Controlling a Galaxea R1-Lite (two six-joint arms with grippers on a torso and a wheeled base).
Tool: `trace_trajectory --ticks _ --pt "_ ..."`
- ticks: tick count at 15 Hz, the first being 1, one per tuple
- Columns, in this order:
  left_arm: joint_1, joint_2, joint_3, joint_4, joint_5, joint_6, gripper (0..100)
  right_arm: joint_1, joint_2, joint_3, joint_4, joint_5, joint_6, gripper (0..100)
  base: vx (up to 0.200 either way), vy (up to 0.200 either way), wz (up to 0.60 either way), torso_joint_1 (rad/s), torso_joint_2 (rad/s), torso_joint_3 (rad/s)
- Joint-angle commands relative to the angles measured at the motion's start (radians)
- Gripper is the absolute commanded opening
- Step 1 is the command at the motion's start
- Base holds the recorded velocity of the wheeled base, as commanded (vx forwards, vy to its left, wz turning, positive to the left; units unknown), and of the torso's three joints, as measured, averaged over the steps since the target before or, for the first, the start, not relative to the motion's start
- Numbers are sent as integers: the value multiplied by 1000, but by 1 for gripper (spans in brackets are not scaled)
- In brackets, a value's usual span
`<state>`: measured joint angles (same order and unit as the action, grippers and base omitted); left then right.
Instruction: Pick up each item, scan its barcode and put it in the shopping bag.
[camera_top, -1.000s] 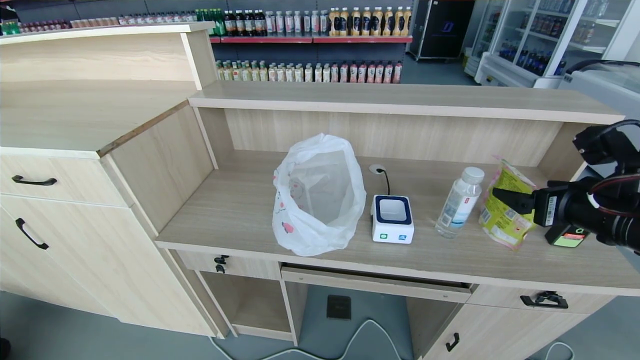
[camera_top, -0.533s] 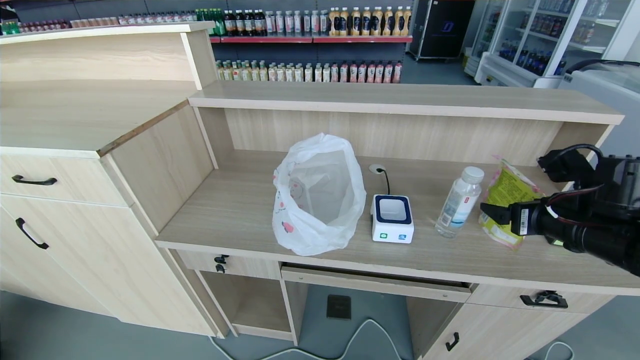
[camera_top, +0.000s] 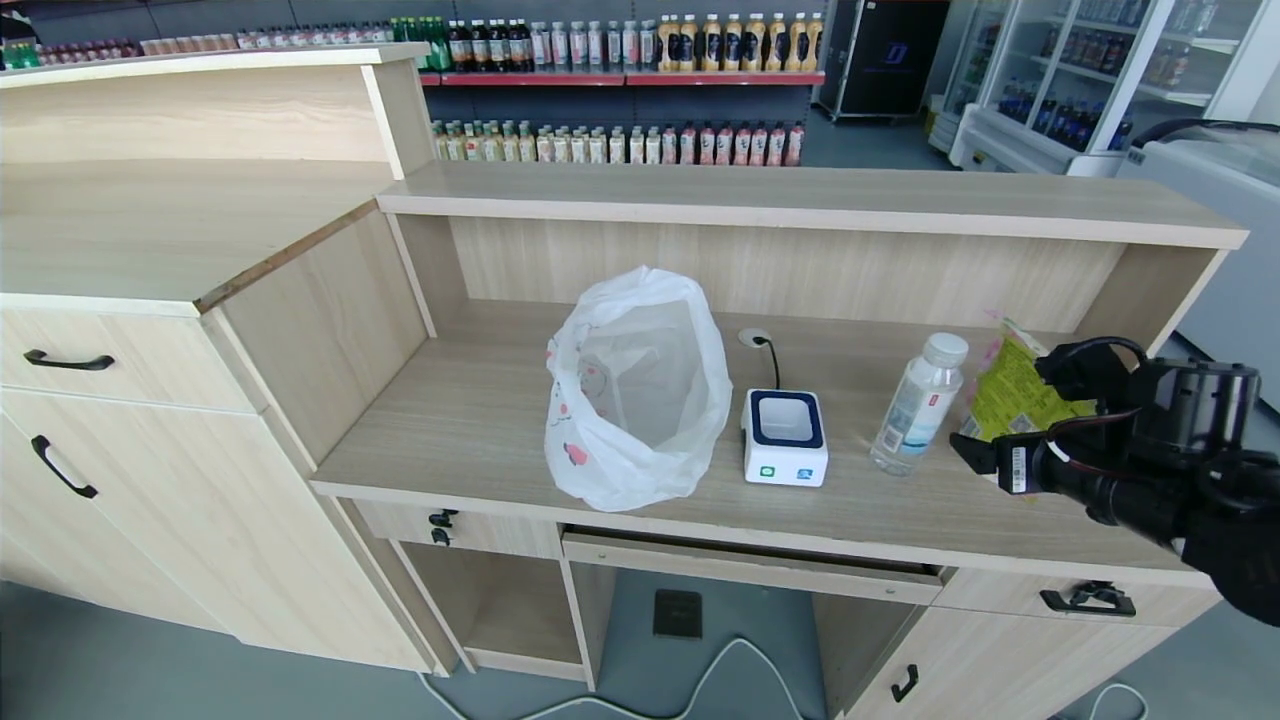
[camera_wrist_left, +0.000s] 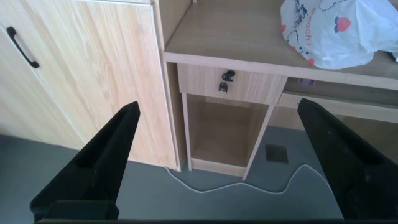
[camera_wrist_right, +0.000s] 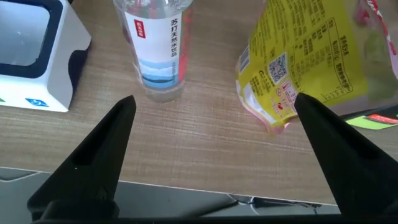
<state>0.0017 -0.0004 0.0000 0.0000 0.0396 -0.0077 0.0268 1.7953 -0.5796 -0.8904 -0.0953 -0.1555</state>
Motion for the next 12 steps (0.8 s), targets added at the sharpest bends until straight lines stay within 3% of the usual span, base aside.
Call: trace_trajectory --ticks 1,12 --pt "0 0 0 0 0 -2 100 5 55 -19 -21 26 1 100 0 0 0 0 0 0" --pt "0 0 0 0 0 0 100 73 272 -250 -88 98 -16 100 0 0 0 0 0 0"
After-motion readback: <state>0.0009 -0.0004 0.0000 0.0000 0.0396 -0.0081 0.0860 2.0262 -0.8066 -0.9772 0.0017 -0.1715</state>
